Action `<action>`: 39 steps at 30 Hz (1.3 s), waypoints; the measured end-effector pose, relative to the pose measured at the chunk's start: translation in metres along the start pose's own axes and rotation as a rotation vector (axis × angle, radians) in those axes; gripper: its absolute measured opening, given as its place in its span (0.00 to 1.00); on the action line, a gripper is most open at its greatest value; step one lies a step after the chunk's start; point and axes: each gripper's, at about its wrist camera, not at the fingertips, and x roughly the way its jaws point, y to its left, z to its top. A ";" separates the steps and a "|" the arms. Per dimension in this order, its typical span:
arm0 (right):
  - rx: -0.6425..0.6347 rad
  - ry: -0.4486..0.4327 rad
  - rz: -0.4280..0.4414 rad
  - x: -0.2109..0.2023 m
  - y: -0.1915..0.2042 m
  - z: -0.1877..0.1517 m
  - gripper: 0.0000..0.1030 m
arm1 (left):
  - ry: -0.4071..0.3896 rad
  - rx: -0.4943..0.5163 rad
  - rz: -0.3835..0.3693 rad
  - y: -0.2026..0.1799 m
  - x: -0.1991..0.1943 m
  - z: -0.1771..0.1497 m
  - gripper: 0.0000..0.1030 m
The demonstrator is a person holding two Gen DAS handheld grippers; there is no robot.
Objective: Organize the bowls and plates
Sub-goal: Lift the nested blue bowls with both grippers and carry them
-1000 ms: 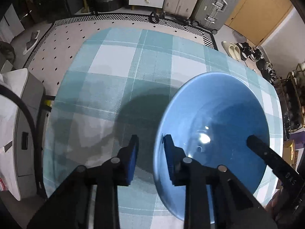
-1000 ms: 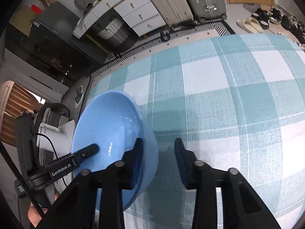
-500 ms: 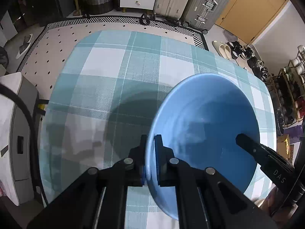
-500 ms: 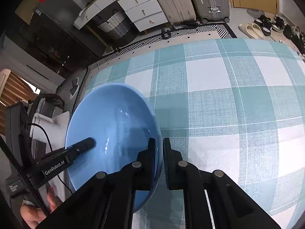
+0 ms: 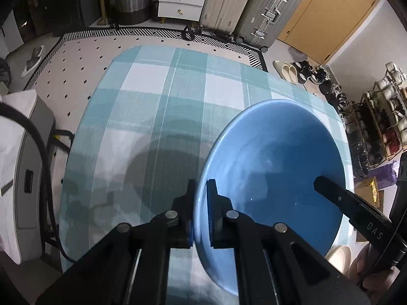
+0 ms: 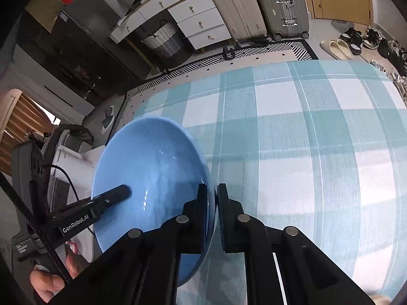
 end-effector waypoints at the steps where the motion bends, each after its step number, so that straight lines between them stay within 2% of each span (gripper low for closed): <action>1: -0.003 -0.007 -0.001 -0.008 0.003 -0.004 0.08 | -0.004 -0.005 -0.008 0.000 -0.008 -0.005 0.05; 8: -0.037 -0.048 0.013 -0.062 0.030 -0.024 0.08 | -0.059 0.037 -0.009 -0.006 -0.062 -0.031 0.04; 12: -0.045 -0.063 0.031 -0.092 0.047 -0.040 0.08 | -0.065 0.009 -0.032 0.000 -0.087 -0.051 0.04; 22: -0.073 -0.077 0.075 -0.139 0.082 -0.110 0.08 | -0.113 -0.007 0.009 0.012 -0.145 -0.114 0.04; 28: -0.110 -0.049 0.062 -0.137 0.089 -0.157 0.08 | -0.066 -0.030 0.016 0.027 -0.136 -0.153 0.04; 32: -0.115 -0.025 0.057 -0.128 0.089 -0.179 0.08 | -0.074 -0.040 0.038 0.034 -0.130 -0.172 0.05; 35: -0.116 -0.007 0.054 -0.121 0.088 -0.189 0.08 | -0.063 -0.062 0.029 0.041 -0.122 -0.181 0.05; 39: -0.135 0.008 0.039 -0.110 0.087 -0.196 0.07 | -0.058 -0.066 0.053 0.043 -0.113 -0.186 0.06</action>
